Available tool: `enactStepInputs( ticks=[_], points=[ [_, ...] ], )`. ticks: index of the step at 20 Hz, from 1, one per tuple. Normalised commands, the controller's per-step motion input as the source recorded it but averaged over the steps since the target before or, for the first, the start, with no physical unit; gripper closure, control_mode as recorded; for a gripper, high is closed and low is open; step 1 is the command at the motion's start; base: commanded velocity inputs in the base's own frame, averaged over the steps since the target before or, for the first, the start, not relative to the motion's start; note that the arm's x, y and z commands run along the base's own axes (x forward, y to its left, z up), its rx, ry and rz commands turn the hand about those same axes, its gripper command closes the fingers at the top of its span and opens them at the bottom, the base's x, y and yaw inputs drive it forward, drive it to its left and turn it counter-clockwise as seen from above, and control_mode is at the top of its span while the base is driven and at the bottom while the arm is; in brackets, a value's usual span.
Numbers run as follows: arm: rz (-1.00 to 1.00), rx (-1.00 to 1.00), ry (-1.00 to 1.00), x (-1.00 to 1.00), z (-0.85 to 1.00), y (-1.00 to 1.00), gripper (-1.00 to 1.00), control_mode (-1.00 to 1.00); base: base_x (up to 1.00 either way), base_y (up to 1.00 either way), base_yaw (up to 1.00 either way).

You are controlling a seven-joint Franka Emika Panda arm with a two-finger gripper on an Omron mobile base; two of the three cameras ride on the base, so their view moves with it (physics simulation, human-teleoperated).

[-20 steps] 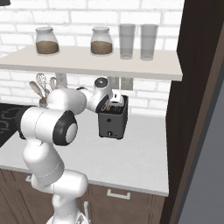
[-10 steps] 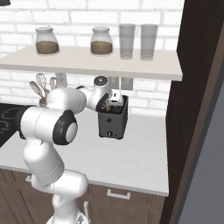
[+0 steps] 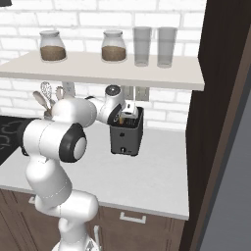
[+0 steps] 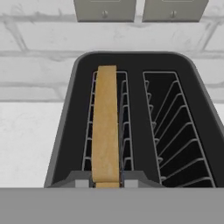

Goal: Start the toaster. Once the lever pops up, take the bread to the plate on the dining counter.

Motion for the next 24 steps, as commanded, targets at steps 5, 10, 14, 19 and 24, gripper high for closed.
enactStepInputs(
  ticks=[5,10,14,19,24],
  points=[
    [0.0,0.0,0.0,0.0,0.0,0.0,1.0,-1.0,0.0,0.0,0.0],
    [0.0,0.0,0.0,0.0,0.0,0.0,1.0,-1.0,0.0,0.0,0.0],
    [0.0,0.0,0.0,0.0,0.0,0.0,1.0,-1.0,0.0,0.0,0.0],
    [0.0,0.0,0.0,0.0,0.0,0.0,1.0,-1.0,0.0,0.0,0.0],
    [0.0,0.0,0.0,0.0,0.0,0.0,1.0,-1.0,0.0,0.0,0.0]
  ],
)
